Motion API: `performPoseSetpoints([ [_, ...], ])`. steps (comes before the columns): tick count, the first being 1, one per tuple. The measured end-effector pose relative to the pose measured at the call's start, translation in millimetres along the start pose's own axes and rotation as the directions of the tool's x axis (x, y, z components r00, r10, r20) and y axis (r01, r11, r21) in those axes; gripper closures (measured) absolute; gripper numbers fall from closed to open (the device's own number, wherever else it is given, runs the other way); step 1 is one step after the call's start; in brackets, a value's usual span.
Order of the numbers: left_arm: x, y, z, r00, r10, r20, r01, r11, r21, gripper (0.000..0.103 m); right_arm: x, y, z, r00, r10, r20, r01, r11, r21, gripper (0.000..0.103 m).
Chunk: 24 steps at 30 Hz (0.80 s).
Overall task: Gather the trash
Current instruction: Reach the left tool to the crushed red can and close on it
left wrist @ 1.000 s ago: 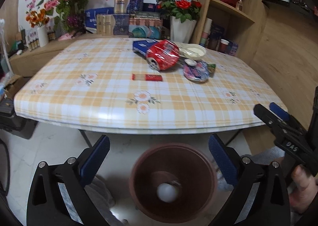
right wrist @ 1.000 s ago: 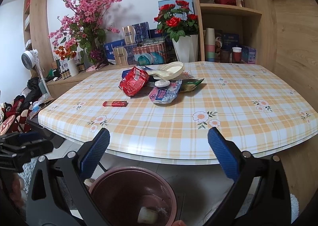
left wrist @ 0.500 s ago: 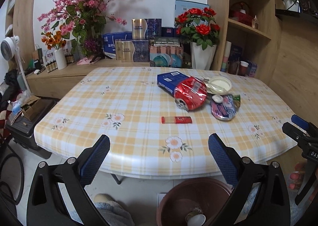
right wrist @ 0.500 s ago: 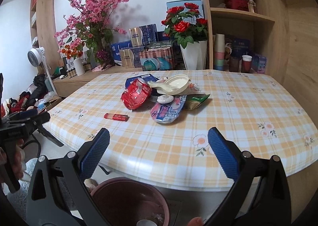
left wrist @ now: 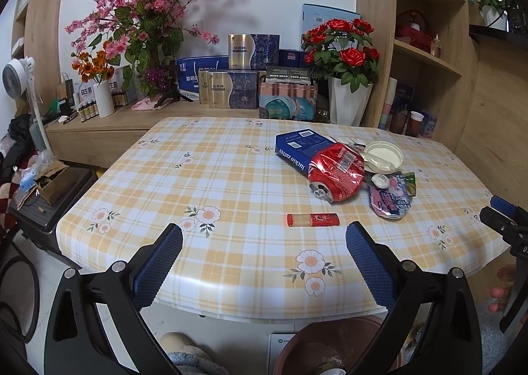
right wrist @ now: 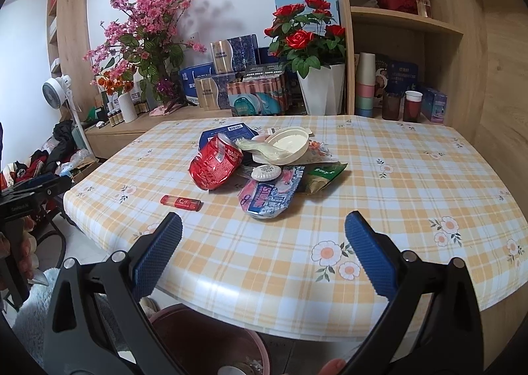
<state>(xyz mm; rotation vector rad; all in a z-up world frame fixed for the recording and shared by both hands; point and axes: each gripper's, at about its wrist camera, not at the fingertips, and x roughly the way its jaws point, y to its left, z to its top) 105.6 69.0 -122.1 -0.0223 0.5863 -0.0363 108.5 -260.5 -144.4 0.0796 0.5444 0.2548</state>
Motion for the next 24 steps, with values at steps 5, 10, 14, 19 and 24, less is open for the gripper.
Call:
performPoseSetpoints([
  [5,19.9,2.6,2.9,1.000,-0.015,-0.020,0.015,1.000,0.001,0.006,24.4,-10.6,6.5,0.999,0.026,-0.042,-0.025,0.999,0.024,0.006],
  [10,46.1,-1.0,2.8,0.997,-0.039,-0.063,0.039,0.999,-0.004,0.006,53.0,-17.7,6.6,0.996,-0.005,-0.089,0.005,1.000,0.008,0.006],
  [14,69.5,-12.1,4.3,0.993,-0.071,-0.092,0.071,0.997,-0.009,0.006,74.8,-26.0,4.2,0.992,0.005,-0.127,-0.003,1.000,0.014,0.006],
  [19,109.4,-35.1,18.7,0.979,-0.152,-0.135,0.150,0.988,-0.025,0.006,98.4,-35.0,2.1,0.985,0.001,-0.172,0.001,1.000,0.011,0.006],
  [24,147.1,-67.2,27.7,0.970,-0.170,-0.173,0.178,0.984,0.028,0.006,110.1,-42.9,7.0,0.985,-0.011,-0.170,0.015,1.000,0.027,0.006],
])
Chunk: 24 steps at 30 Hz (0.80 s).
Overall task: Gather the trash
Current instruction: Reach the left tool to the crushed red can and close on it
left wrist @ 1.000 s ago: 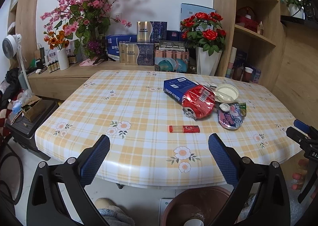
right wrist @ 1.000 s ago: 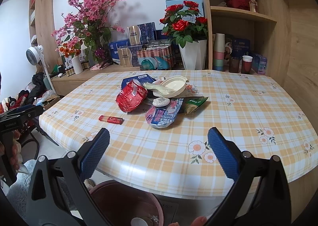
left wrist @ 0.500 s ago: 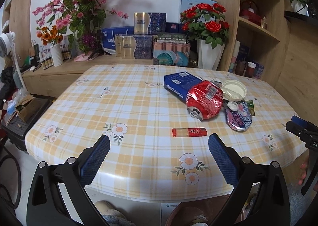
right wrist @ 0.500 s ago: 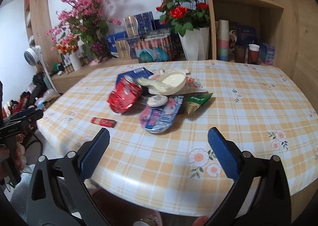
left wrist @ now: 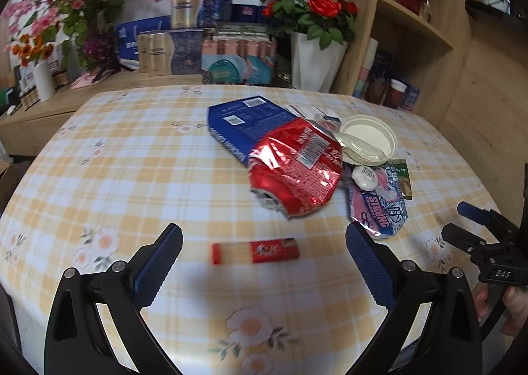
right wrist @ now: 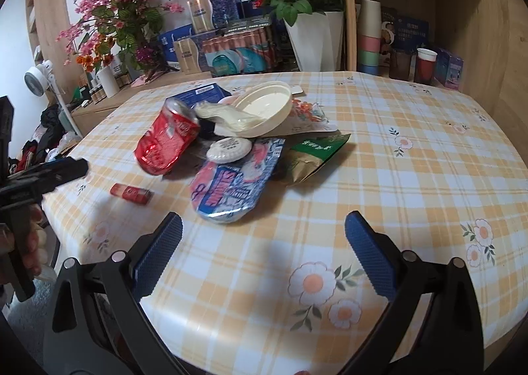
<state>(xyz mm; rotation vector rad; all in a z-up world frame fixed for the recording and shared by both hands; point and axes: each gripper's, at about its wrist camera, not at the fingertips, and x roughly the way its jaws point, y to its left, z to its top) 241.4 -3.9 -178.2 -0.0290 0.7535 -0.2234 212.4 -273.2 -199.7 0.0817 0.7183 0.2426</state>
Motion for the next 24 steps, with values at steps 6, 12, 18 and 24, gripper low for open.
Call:
performPoseSetpoints([
  [6,37.9,3.8,8.9,0.995,-0.045,-0.086,0.030,0.986,-0.163,0.040,9.3,-5.1,3.3,1.000,0.029,-0.006,-0.029,1.000,0.004,0.006],
  [12,55.9,28.9,10.5,0.988,-0.133,-0.073,0.085,0.885,-0.457,0.045,19.7,-0.7,-0.1,0.999,0.032,-0.036,-0.033,0.999,-0.019,0.006],
  [18,74.2,32.1,20.7,0.981,-0.181,-0.064,0.116,0.825,-0.553,0.045,30.0,-5.6,-2.5,0.997,0.043,-0.068,-0.042,0.999,0.021,0.006],
  [24,88.9,39.6,19.4,0.976,-0.205,-0.080,0.119,0.798,-0.591,0.073,32.0,-13.3,2.2,0.997,0.033,-0.063,-0.030,0.998,0.049,0.006],
])
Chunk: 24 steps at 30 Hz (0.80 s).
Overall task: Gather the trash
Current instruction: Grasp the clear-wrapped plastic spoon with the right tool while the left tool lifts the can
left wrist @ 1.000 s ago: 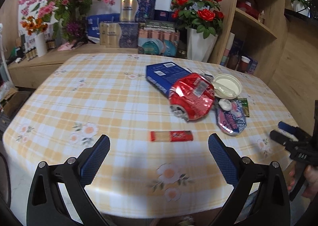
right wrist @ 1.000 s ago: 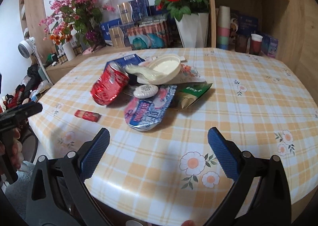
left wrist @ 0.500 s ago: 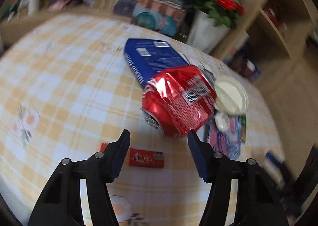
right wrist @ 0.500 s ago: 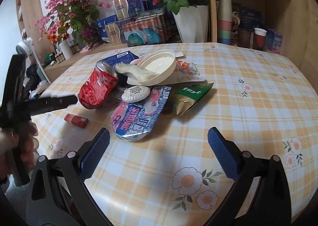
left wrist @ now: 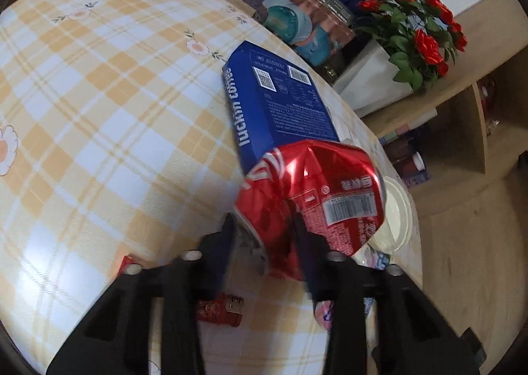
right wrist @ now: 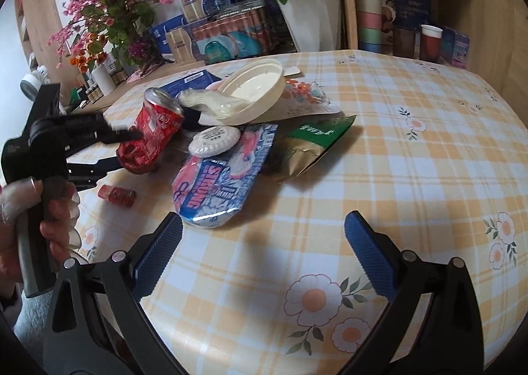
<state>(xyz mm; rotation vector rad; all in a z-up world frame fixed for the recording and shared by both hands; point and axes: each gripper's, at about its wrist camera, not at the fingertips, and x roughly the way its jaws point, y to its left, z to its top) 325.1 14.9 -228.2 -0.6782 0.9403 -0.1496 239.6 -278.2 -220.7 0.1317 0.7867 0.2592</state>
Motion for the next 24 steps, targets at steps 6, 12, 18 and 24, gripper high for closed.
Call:
performPoseSetpoints([
  [6,-24.7,-2.9,-2.3,0.997,0.046,0.058,-0.053,0.992,0.117,0.080,2.8,8.5,15.3,1.000,0.025,0.008,-0.024,1.000,-0.020,0.015],
  [12,-61.2,-5.3,0.8,0.990,0.047,0.134,-0.075,0.973,0.216,0.080,11.9,29.8,51.8,0.998,0.066,0.020,-0.064,0.995,-0.077,0.023],
  [18,-85.9,3.2,12.6,0.982,0.048,0.185,-0.088,0.973,0.215,0.080,35.6,65.8,103.2,0.999,0.042,0.026,-0.034,0.964,-0.265,0.024],
  [24,-103.3,16.0,18.0,0.976,0.050,0.213,-0.094,0.974,0.204,0.080,94.1,85.1,113.8,0.993,-0.064,-0.103,0.018,0.915,-0.403,0.043],
])
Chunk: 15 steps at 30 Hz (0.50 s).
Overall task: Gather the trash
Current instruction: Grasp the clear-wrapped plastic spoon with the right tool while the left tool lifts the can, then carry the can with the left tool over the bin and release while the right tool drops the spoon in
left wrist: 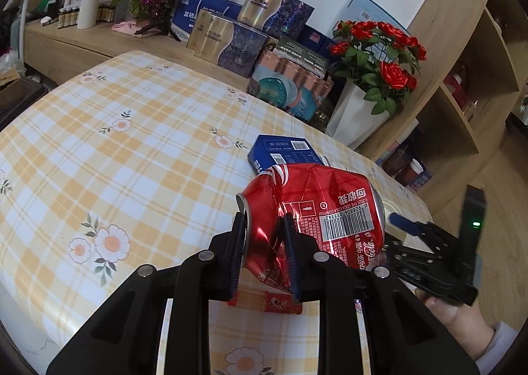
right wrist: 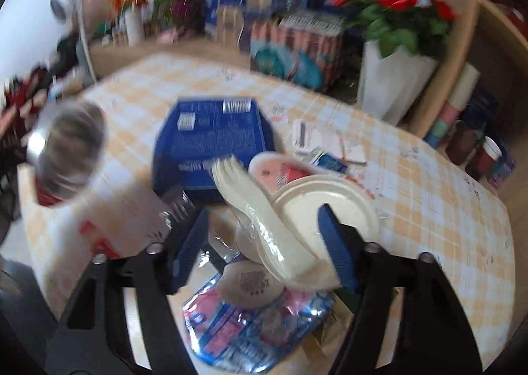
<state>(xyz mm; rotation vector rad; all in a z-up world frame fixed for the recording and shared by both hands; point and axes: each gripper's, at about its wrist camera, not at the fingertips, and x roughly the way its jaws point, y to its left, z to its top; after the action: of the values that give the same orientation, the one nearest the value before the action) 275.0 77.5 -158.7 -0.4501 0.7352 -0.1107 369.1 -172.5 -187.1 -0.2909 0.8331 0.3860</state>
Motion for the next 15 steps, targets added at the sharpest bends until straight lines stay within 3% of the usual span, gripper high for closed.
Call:
performPoseSetpoints([
  [6,-6.4,7.0,-1.4,1.000,-0.003,0.002,0.003,1.000,0.009,0.080,17.5,-8.7,-3.8,0.999,0.012,-0.051,-0.008,0.997,0.074,0.054],
  [8,-7.6,7.3,-2.0,1.000,-0.006,0.003,0.006,1.000,0.008,0.080,11.5,-12.2,-3.8,0.998,0.047,-0.032,-0.043,0.993,0.109,0.074],
  [11,-12.3,6.3,-3.8,1.000,-0.010,0.004,0.010,1.000,0.013,0.080,-4.4,-14.6,-4.0,0.998,0.063,0.020,-0.065,0.989,0.130,0.083],
  [15,-23.5,0.5,-4.1,1.000,-0.016,0.011,0.015,0.999,0.028,0.080,-24.3,-17.2,-4.3,0.996,0.074,0.057,-0.082,0.985,0.149,0.086],
])
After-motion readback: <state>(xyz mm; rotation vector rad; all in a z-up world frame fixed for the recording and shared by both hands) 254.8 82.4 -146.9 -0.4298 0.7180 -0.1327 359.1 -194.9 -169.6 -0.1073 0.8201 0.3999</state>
